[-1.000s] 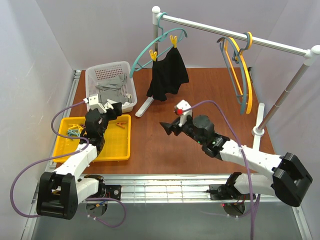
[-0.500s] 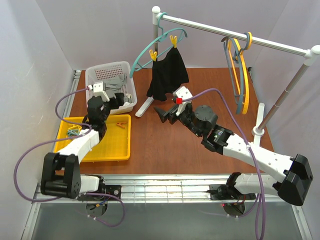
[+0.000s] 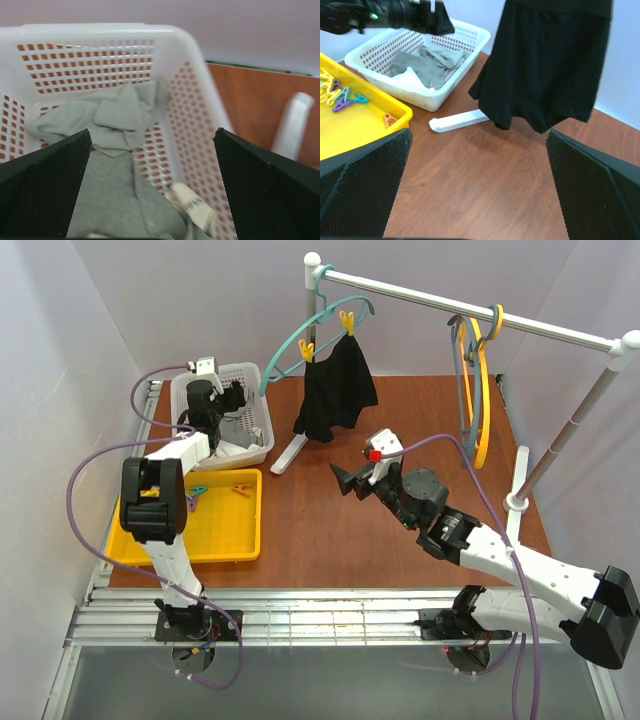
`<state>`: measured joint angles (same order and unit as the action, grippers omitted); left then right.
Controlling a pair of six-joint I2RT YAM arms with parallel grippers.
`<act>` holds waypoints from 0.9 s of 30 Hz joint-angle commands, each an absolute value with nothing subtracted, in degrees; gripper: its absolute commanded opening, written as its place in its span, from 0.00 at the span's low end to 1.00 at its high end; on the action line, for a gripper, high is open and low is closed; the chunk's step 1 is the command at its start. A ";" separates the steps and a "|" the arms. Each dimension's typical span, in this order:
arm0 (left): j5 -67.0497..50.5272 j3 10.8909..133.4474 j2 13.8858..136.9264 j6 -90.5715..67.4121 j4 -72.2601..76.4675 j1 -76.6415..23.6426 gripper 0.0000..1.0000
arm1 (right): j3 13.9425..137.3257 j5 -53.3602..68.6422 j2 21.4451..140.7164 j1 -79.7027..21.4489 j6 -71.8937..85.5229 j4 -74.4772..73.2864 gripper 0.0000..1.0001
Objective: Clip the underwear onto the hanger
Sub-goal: Pick up the underwear from the bin.
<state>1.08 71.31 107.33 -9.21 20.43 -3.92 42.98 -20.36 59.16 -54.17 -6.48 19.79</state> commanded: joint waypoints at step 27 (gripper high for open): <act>5.45 112.15 138.69 1.85 -10.81 -2.46 0.06 | 37.35 -20.74 46.50 -51.68 -4.66 23.55 0.99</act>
